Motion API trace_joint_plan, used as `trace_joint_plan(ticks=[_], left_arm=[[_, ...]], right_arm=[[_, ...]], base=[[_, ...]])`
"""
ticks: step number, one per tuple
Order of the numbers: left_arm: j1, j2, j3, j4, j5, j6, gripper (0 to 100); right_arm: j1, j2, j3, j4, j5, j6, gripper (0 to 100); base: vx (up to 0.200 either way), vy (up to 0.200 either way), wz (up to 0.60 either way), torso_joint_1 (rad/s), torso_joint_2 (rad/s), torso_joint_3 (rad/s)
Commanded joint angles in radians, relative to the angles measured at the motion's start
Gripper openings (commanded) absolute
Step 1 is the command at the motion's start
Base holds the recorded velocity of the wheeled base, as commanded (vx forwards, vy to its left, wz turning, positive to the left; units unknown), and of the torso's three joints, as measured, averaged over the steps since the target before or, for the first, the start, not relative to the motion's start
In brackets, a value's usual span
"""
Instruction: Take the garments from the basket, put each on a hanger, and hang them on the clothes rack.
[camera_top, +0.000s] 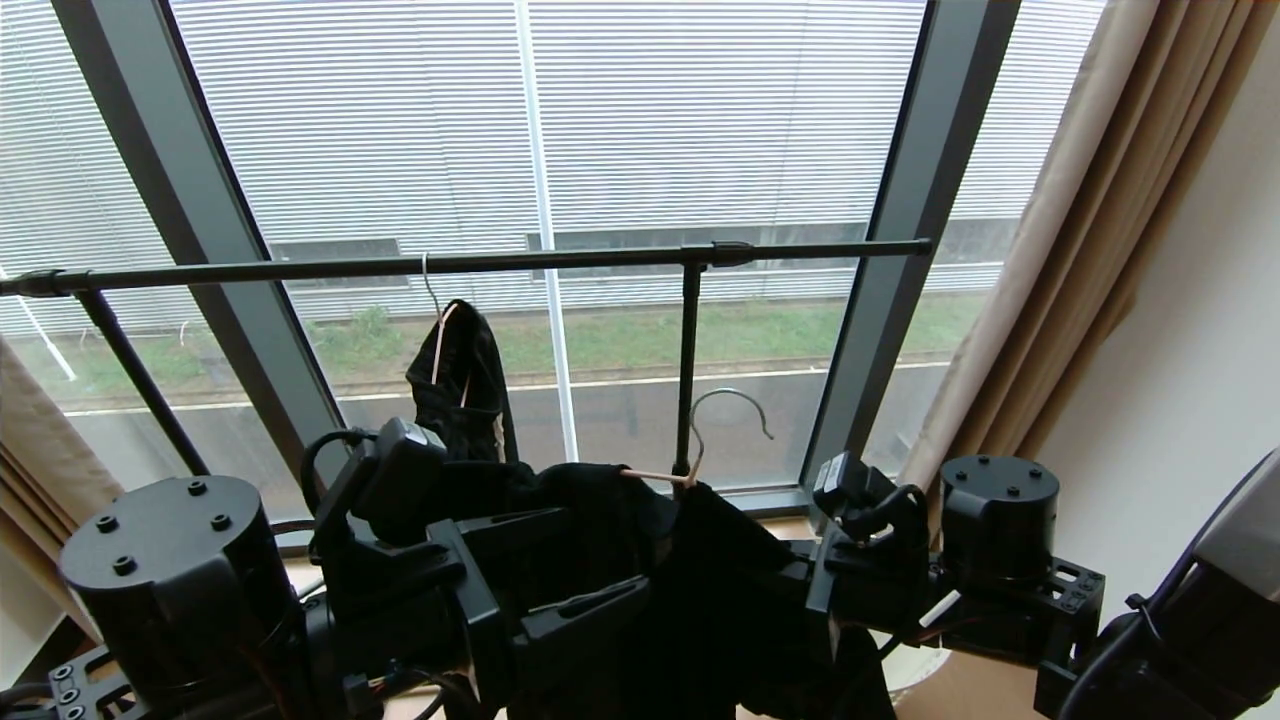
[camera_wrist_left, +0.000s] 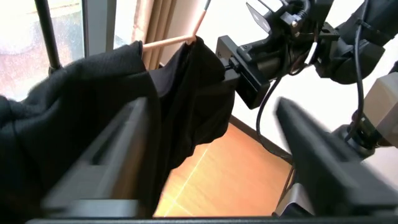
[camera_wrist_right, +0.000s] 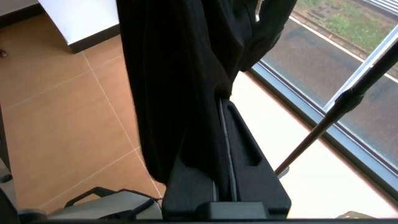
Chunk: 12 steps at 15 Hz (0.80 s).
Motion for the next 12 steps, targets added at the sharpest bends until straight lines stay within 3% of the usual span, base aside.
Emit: trace_joint_plan(ticks=[1, 4, 5, 6, 8, 10, 12], left_arm=[[0.019, -0.063, -0.002, 0.002, 0.0, 0.001, 100], [0.146, -0.124, -0.015, 0.046, -0.007, 0.017, 100], [0.226, -0.13, -0.048, 0.077, -0.032, 0.024, 100], [0.267, -0.13, -0.059, 0.086, -0.061, 0.024, 100], [0.45, -0.13, -0.061, 0.095, -0.316, 0.02, 100], [0.575, -0.118, -0.062, 0.095, -0.511, -0.005, 100], [0.649, -0.03, -0.071, 0.088, -0.618, -0.039, 100]], right_arm=[[-0.031, -0.028, 0.002, -0.001, 0.031, 0.001, 0], [-0.135, -0.074, 0.022, -0.001, 0.175, -0.004, 0], [-0.186, -0.086, 0.022, -0.001, 0.222, -0.005, 0], [-0.201, -0.088, 0.022, -0.001, 0.235, -0.005, 0], [-0.225, -0.1, 0.023, -0.001, 0.278, -0.007, 0], [-0.238, -0.1, 0.028, -0.001, 0.301, -0.008, 0], [-0.253, -0.104, 0.035, -0.002, 0.359, -0.01, 0]], base=[[0.0, 0.0, 0.0, 0.0, 0.0, 0.0], [0.0, 0.0, 0.0, 0.0, 0.0, 0.0], [0.0, 0.0, 0.0, 0.0, 0.0, 0.0], [0.0, 0.0, 0.0, 0.0, 0.0, 0.0], [0.0, 0.0, 0.0, 0.0, 0.0, 0.0], [0.0, 0.0, 0.0, 0.0, 0.0, 0.0], [0.0, 0.0, 0.0, 0.0, 0.0, 0.0]])
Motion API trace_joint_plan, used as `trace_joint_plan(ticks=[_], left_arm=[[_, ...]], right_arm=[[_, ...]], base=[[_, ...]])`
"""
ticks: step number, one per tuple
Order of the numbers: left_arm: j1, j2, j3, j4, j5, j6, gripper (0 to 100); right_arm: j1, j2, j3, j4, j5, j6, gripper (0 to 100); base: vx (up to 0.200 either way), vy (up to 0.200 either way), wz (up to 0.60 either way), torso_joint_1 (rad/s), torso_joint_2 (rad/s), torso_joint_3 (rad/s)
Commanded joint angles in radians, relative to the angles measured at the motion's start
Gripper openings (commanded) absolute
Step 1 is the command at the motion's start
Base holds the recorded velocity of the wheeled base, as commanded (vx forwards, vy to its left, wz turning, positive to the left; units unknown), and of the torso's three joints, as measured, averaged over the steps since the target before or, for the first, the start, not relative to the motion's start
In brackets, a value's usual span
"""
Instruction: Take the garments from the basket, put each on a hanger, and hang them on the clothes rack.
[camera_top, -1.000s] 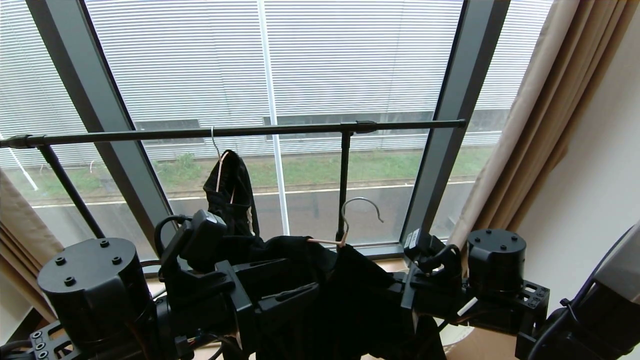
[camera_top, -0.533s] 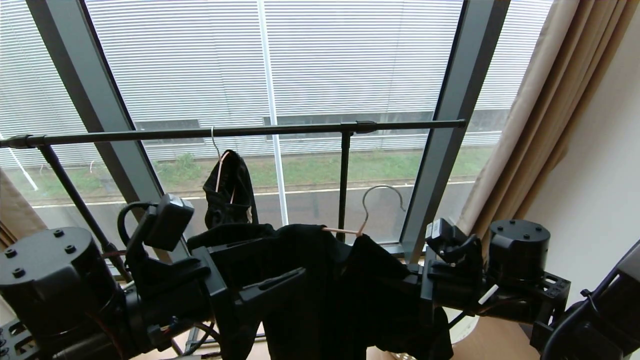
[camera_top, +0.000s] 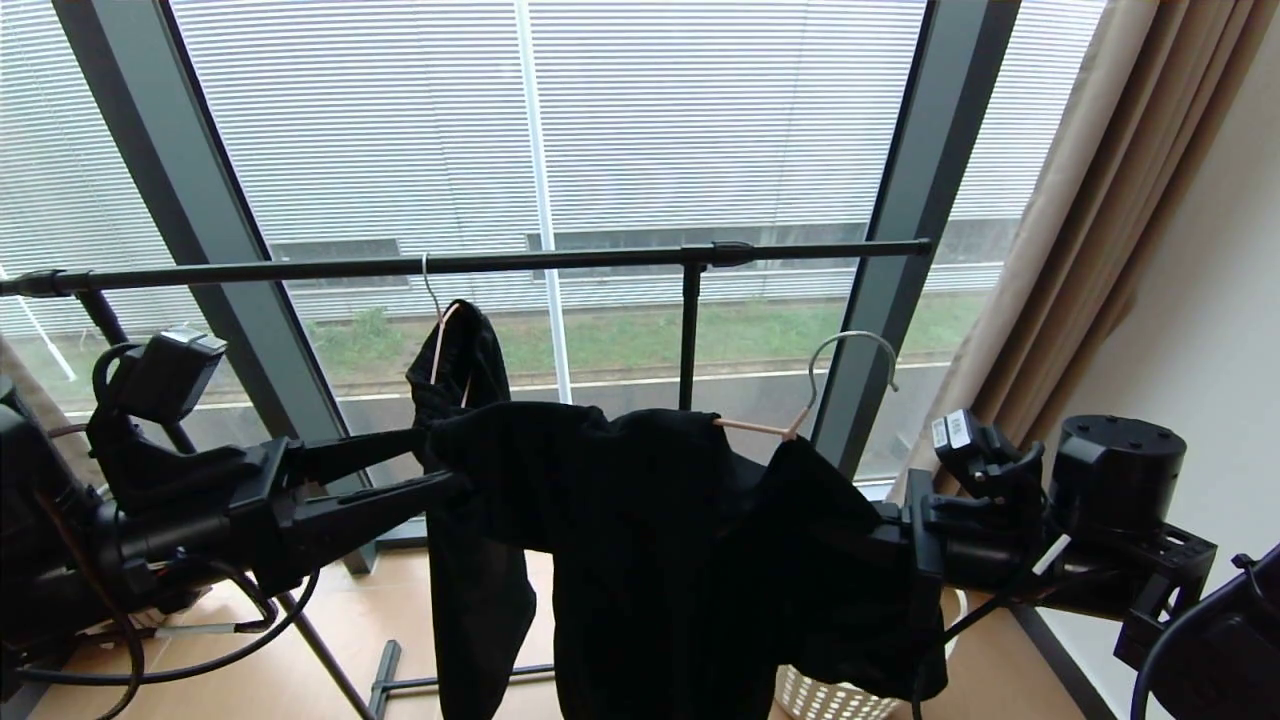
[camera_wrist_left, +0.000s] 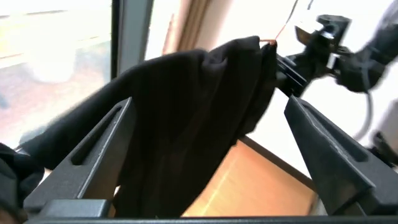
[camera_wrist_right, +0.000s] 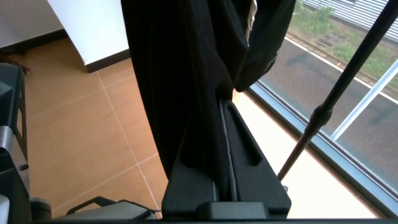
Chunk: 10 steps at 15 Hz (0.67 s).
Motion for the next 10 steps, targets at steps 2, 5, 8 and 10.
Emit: trace_joint_plan(ticks=[2, 5, 8, 10], left_arm=[[0.108, 0.155, -0.031, -0.005, -0.065, -0.021, 100], [0.103, 0.202, -0.035, -0.011, -0.062, -0.017, 100], [0.094, 0.213, -0.032, -0.02, -0.06, -0.017, 100], [0.093, 0.213, -0.032, -0.02, -0.059, -0.019, 100]], right_arm=[[-0.019, -0.015, 0.009, -0.001, 0.02, -0.001, 0], [-0.019, -0.028, 0.033, -0.026, 0.06, -0.006, 0], [-0.019, -0.026, 0.041, -0.036, 0.061, -0.009, 0], [-0.018, -0.026, 0.042, -0.036, 0.061, -0.008, 0]], base=[[0.0, 0.0, 0.0, 0.0, 0.0, 0.0], [0.0, 0.0, 0.0, 0.0, 0.0, 0.0], [0.0, 0.0, 0.0, 0.0, 0.0, 0.0], [0.0, 0.0, 0.0, 0.0, 0.0, 0.0]])
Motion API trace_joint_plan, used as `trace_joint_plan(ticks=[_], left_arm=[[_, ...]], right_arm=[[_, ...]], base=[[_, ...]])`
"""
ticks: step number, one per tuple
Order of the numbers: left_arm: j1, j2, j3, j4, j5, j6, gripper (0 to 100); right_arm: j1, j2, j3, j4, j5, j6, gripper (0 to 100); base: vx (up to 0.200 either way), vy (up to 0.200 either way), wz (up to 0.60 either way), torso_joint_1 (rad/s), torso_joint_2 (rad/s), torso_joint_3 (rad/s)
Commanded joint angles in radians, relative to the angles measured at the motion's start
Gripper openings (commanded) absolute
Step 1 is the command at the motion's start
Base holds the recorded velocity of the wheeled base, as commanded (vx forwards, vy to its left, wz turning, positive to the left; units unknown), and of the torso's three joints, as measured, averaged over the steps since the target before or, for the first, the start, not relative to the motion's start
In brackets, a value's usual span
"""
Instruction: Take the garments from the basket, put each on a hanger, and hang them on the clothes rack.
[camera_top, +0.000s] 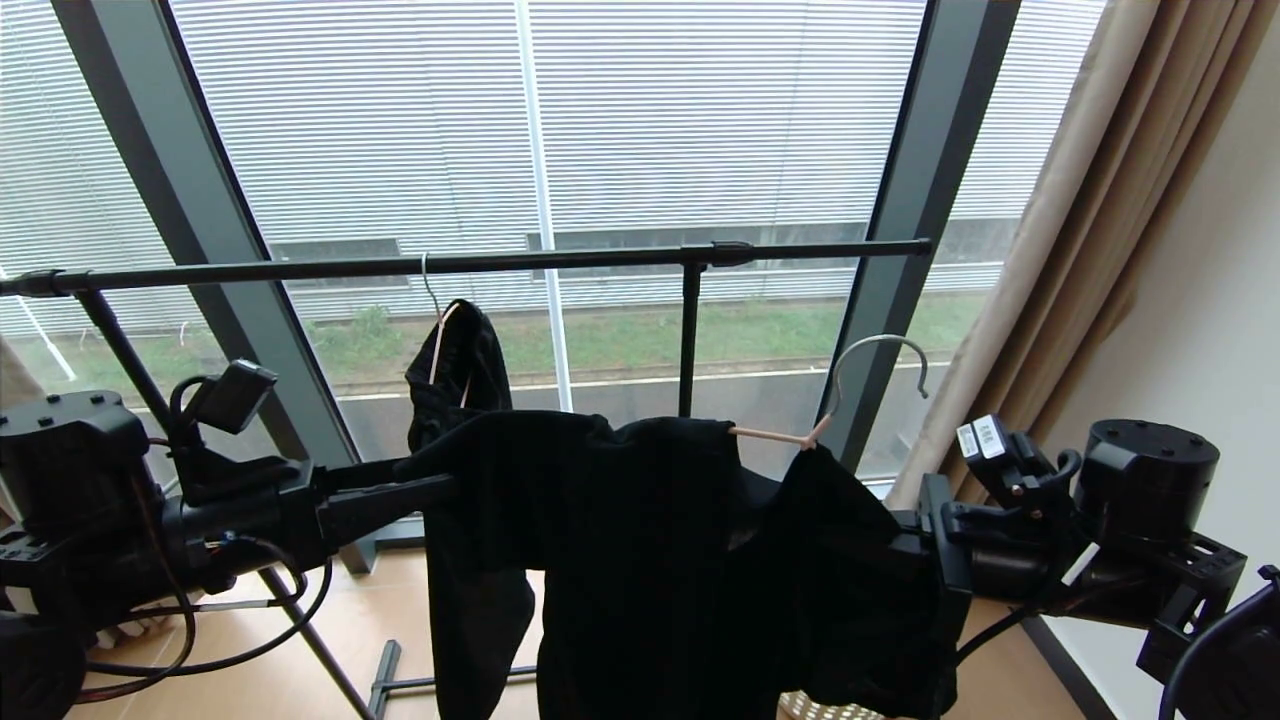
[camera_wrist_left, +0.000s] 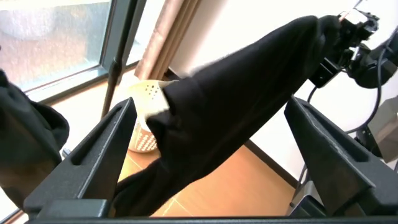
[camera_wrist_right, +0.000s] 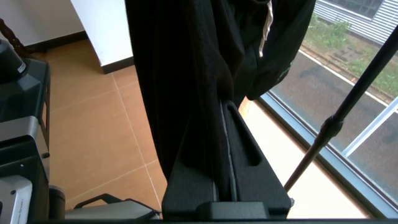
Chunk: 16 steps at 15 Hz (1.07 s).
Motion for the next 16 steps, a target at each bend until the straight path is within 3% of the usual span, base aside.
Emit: trace_joint_plan(ticks=[1, 4, 5, 12, 16], left_arm=[[-0.002, 0.013, 0.001, 0.0, 0.001, -0.002, 100], [-0.011, 0.013, 0.001, 0.0, 0.003, -0.003, 100], [-0.011, 0.013, 0.001, 0.0, 0.004, -0.003, 0], [-0.008, 0.013, -0.004, 0.0, 0.003, -0.002, 0], [0.036, 0.037, -0.036, 0.0, 0.004, -0.003, 0]], right_arm=[[0.001, -0.002, 0.001, 0.0, 0.002, -0.001, 0], [0.003, 0.001, 0.001, 0.0, 0.002, -0.001, 0], [0.003, -0.001, 0.001, 0.0, 0.002, -0.001, 0], [0.003, 0.001, 0.0, 0.0, 0.0, 0.001, 0], [-0.019, 0.005, -0.011, -0.011, 0.005, 0.002, 0]], base=[[0.0, 0.0, 0.0, 0.0, 0.0, 0.0], [0.0, 0.0, 0.0, 0.0, 0.0, 0.0], [0.0, 0.0, 0.0, 0.0, 0.0, 0.0], [0.0, 0.0, 0.0, 0.0, 0.0, 0.0], [0.0, 0.0, 0.0, 0.0, 0.0, 0.0]])
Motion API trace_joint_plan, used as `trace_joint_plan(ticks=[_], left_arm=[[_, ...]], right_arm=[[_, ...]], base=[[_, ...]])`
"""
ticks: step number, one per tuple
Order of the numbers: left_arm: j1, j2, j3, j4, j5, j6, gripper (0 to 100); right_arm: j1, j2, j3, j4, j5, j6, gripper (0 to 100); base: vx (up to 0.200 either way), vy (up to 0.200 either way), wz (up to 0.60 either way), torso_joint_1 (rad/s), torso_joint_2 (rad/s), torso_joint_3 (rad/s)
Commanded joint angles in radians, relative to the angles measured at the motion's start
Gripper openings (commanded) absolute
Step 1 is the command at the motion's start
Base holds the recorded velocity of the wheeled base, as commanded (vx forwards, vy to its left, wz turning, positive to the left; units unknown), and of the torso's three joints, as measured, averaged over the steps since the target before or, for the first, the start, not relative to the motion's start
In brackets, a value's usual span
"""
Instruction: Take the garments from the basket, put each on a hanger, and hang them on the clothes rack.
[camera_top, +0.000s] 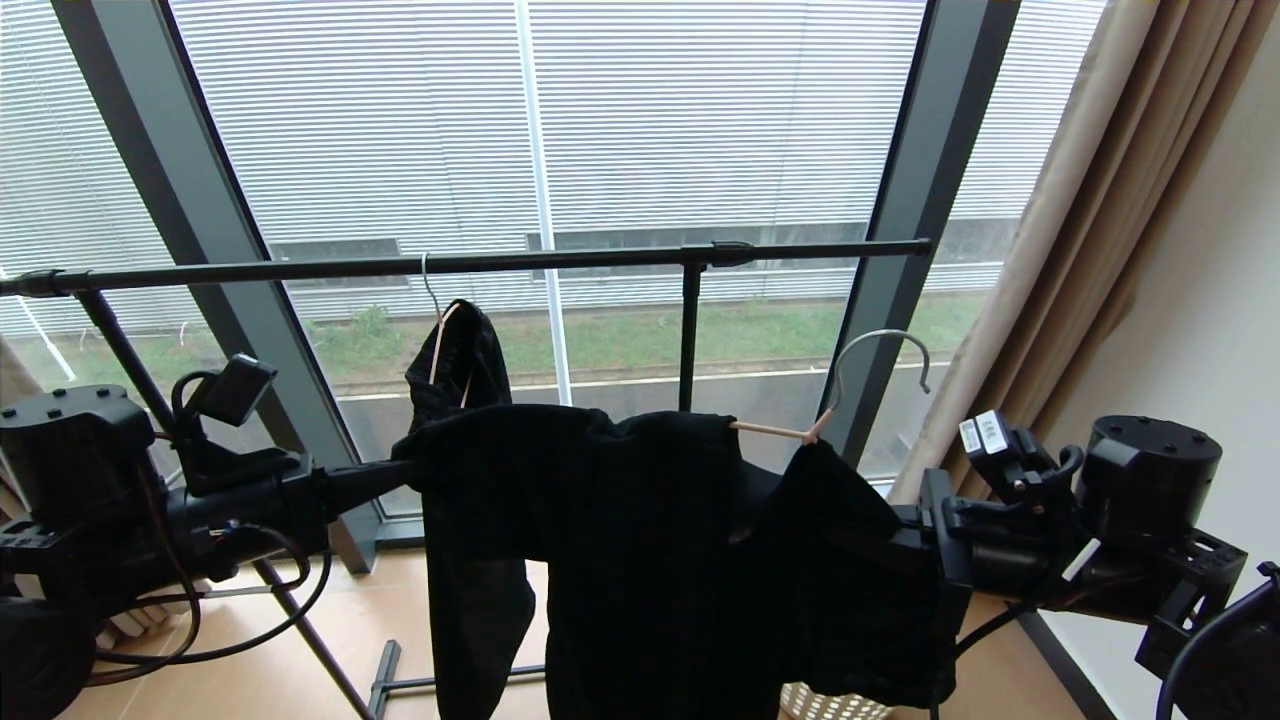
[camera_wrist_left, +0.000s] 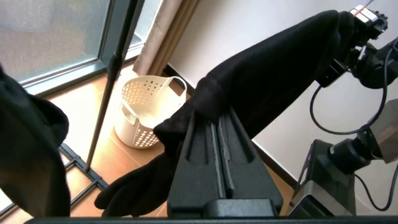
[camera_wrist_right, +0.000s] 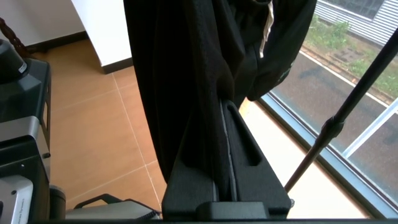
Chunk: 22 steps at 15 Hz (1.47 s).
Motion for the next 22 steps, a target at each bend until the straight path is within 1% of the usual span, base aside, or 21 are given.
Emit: trace_joint_plan(ticks=[1, 4, 7, 9, 12, 16, 17, 22], left_arm=[[0.024, 0.008, -0.009, 0.0, 0.0, -0.001, 0], [0.053, 0.005, -0.016, -0.002, -0.003, 0.001, 0], [0.076, 0.005, -0.021, -0.028, -0.005, -0.003, 0], [0.08, 0.003, -0.021, -0.028, -0.005, -0.003, 0], [0.096, 0.003, -0.032, -0.028, -0.005, -0.004, 0], [0.103, 0.003, -0.036, -0.028, -0.005, -0.006, 0], [0.116, 0.003, -0.038, -0.028, -0.006, -0.006, 0], [0.148, 0.003, -0.056, -0.028, -0.008, -0.006, 0]], right_arm=[[-0.012, 0.007, -0.002, -0.016, 0.003, 0.0, 0], [-0.035, 0.007, -0.005, -0.022, 0.006, 0.002, 0], [-0.07, 0.007, -0.012, -0.031, 0.037, 0.002, 0], [-0.084, 0.007, -0.015, -0.039, 0.041, 0.003, 0], [-0.113, 0.007, -0.017, -0.051, 0.078, 0.003, 0], [-0.136, 0.006, -0.02, -0.059, 0.086, 0.003, 0], [-0.144, 0.006, -0.02, -0.059, 0.098, 0.003, 0], [-0.158, 0.006, -0.026, -0.059, 0.106, 0.003, 0]], base=[[0.0, 0.0, 0.0, 0.0, 0.0, 0.0], [0.0, 0.0, 0.0, 0.0, 0.0, 0.0], [0.0, 0.0, 0.0, 0.0, 0.0, 0.0], [0.0, 0.0, 0.0, 0.0, 0.0, 0.0], [0.0, 0.0, 0.0, 0.0, 0.0, 0.0], [0.0, 0.0, 0.0, 0.0, 0.0, 0.0], [0.0, 0.0, 0.0, 0.0, 0.0, 0.0], [0.0, 0.0, 0.0, 0.0, 0.0, 0.0]])
